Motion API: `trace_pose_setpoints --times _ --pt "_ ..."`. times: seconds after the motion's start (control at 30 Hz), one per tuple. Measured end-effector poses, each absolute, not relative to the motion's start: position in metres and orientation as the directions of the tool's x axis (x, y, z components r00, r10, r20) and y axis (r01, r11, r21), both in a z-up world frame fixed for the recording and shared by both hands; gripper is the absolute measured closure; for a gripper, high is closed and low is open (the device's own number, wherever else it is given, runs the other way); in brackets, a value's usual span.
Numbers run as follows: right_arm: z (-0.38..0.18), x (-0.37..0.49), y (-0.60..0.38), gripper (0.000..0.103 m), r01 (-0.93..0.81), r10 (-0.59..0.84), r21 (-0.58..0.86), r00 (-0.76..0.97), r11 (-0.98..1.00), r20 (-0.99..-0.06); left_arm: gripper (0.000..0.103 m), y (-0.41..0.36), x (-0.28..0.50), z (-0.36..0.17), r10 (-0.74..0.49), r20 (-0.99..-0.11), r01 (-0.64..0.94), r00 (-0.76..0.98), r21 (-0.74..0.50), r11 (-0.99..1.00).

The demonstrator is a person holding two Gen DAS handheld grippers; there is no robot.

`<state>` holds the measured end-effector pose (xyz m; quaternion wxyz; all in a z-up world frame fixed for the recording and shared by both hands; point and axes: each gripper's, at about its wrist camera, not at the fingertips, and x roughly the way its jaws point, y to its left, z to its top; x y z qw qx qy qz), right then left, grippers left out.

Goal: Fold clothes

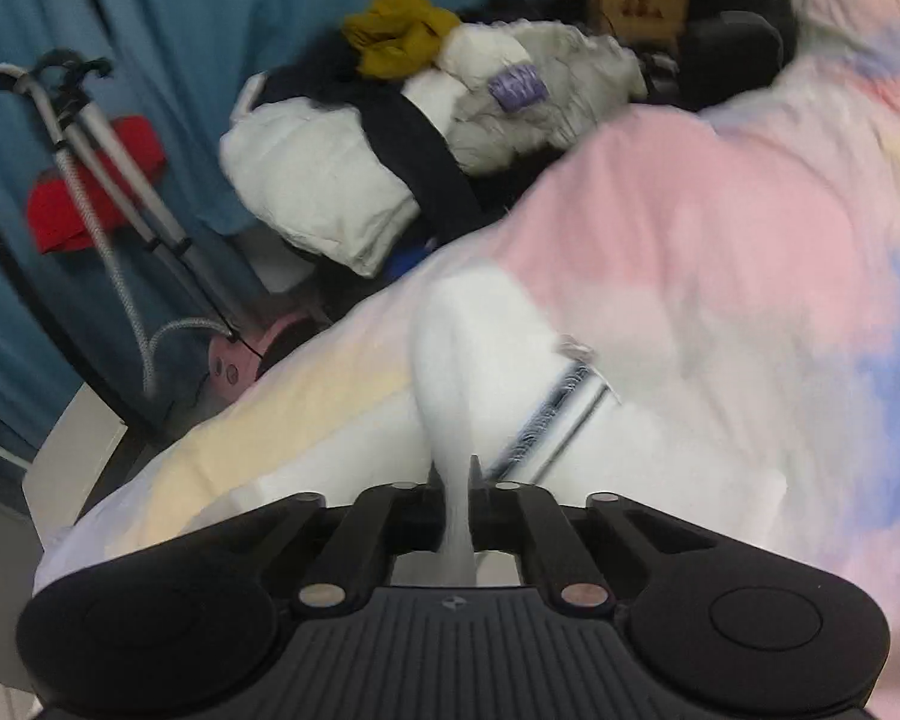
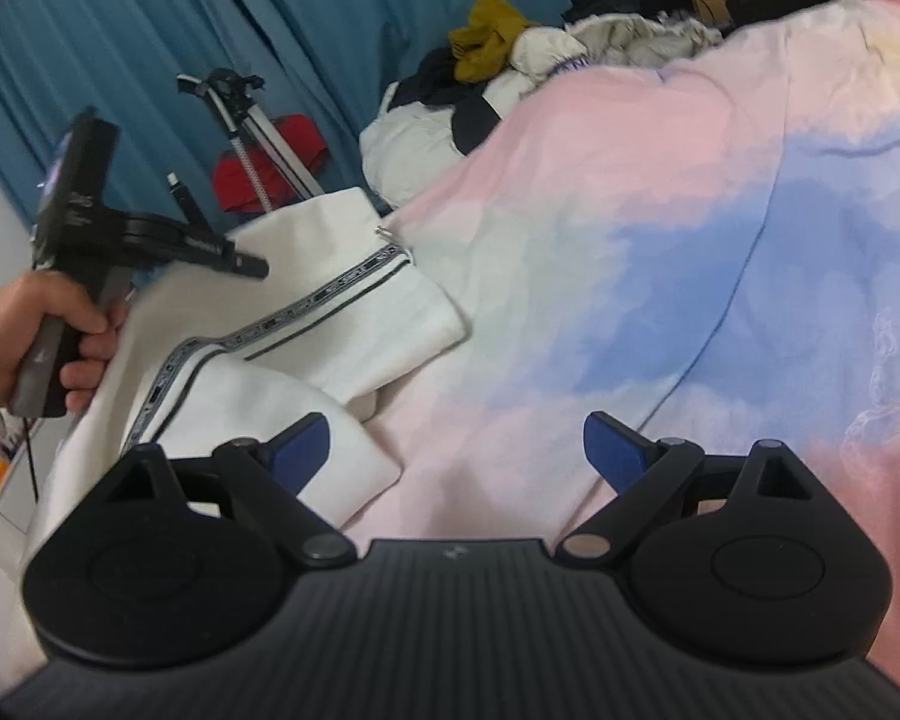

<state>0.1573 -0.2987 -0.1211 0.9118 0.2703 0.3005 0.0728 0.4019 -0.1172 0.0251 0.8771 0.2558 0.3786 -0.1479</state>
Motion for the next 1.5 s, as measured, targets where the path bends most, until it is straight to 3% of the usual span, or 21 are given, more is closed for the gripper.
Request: trace_pose_setpoints --times 0.07,0.3,0.43,0.47,0.6,0.7,1.03,1.5 --pt "-0.124 0.159 -0.303 0.01 0.037 0.3 0.553 0.808 0.832 -0.507 0.1 -0.137 0.398 0.03 -0.101 -0.733 0.487 0.673 0.335 0.807" --pt "-0.122 0.151 -0.317 0.01 0.083 0.261 0.572 0.83 0.816 -0.493 0.1 -0.217 0.322 0.077 -0.444 -0.558 0.644 0.701 0.229 0.73" --pt "-0.12 0.142 -0.328 0.01 0.12 0.228 0.583 0.842 0.804 -0.488 0.098 -0.267 0.29 0.052 -0.538 -0.574 0.731 0.617 0.164 0.663" --pt "-0.12 0.14 -0.331 0.01 0.127 0.227 0.593 0.844 0.795 -0.486 0.095 -0.275 0.287 0.043 -0.544 -0.586 0.741 0.601 0.154 0.653" --pt "-0.123 0.131 -0.342 0.01 0.161 0.221 0.63 0.847 0.76 -0.484 0.066 -0.28 0.279 0.001 -0.527 -0.643 0.736 0.556 0.087 0.671" --pt "-0.13 0.131 -0.349 0.01 0.197 0.229 0.658 0.834 0.727 -0.502 0.056 -0.265 0.275 -0.012 -0.484 -0.667 0.704 0.566 0.085 0.706" --pt "-0.138 0.125 -0.365 0.01 0.219 0.302 0.77 0.829 0.599 -0.47 0.024 -0.093 0.181 0.033 -0.436 -0.624 0.536 0.649 -0.032 0.844" --pt "-0.121 0.084 -0.411 0.008 0.27 0.292 0.907 0.883 0.322 -0.367 0.022 0.144 0.06 0.052 -0.247 -0.596 0.16 0.764 -0.196 0.968"
